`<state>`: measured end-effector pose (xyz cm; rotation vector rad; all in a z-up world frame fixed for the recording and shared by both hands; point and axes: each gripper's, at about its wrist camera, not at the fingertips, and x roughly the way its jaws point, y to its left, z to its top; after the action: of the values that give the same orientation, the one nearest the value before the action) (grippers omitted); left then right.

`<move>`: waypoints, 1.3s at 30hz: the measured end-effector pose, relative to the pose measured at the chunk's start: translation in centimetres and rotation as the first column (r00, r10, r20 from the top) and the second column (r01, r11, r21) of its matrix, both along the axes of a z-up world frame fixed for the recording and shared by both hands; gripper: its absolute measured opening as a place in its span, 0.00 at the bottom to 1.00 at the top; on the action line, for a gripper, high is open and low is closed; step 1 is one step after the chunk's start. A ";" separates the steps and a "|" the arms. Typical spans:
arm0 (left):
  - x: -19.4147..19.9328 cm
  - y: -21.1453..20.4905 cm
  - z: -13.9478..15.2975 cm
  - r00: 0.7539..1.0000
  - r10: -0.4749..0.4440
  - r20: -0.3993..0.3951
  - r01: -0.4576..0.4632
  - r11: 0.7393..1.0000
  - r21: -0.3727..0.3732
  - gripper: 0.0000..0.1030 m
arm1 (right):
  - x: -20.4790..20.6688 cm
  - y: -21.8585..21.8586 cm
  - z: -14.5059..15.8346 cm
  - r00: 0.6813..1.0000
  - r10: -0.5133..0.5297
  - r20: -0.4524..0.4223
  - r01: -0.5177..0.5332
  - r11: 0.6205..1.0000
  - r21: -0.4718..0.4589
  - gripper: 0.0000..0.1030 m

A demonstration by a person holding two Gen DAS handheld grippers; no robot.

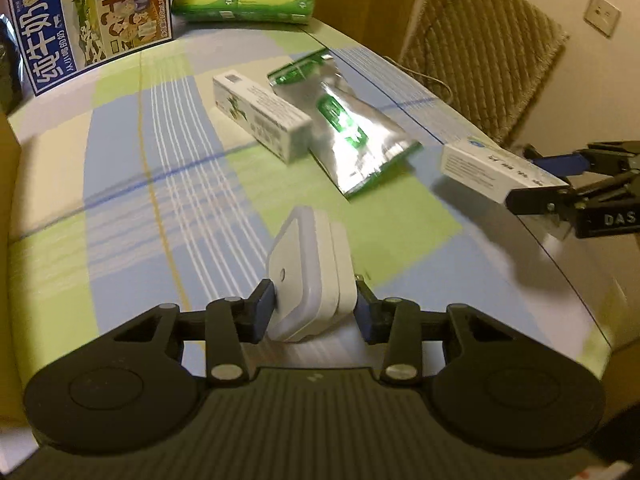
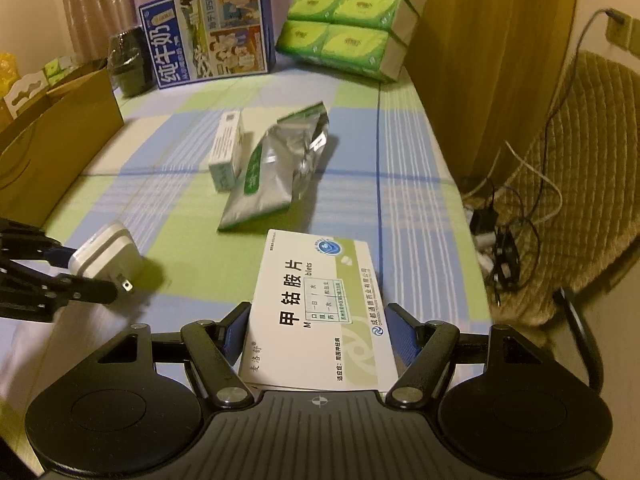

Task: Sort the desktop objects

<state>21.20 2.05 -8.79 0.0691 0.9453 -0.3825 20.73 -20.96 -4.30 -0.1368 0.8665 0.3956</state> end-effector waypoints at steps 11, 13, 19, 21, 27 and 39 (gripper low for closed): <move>-1.2 3.1 0.4 0.983 0.167 -0.075 -0.181 0.953 -0.243 0.62 | -2.3 -0.1 -2.3 1.000 -0.016 -0.017 0.016 1.000 0.012 0.67; -0.5 3.6 -0.2 0.975 0.192 -0.110 -0.216 0.937 -0.273 0.62 | -2.2 -0.2 -2.4 1.000 -0.020 -0.013 0.021 1.000 0.023 0.67; 0.1 5.4 -1.8 0.950 0.256 -0.178 -0.305 0.882 -0.360 0.63 | -1.6 -0.5 -2.2 0.999 -0.037 -0.002 0.037 0.998 0.053 0.68; 0.1 5.8 -1.9 0.946 0.270 -0.181 -0.320 0.874 -0.365 0.63 | -1.5 -0.4 -2.3 0.999 -0.035 -0.003 0.035 0.998 0.055 0.69; 0.1 5.0 -2.0 0.955 0.256 -0.149 -0.292 0.899 -0.327 0.63 | -1.4 -0.5 -2.5 0.999 -0.047 -0.005 0.047 0.997 0.061 0.70; -1.0 1.5 -1.6 0.992 0.126 -0.006 -0.126 0.987 -0.100 0.54 | -1.5 -1.0 -2.7 0.998 -0.054 -0.014 0.055 0.996 0.071 0.72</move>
<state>20.25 3.50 -10.44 -0.0815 0.9238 -0.3124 19.24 -21.97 -6.98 -0.0453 0.8651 0.3761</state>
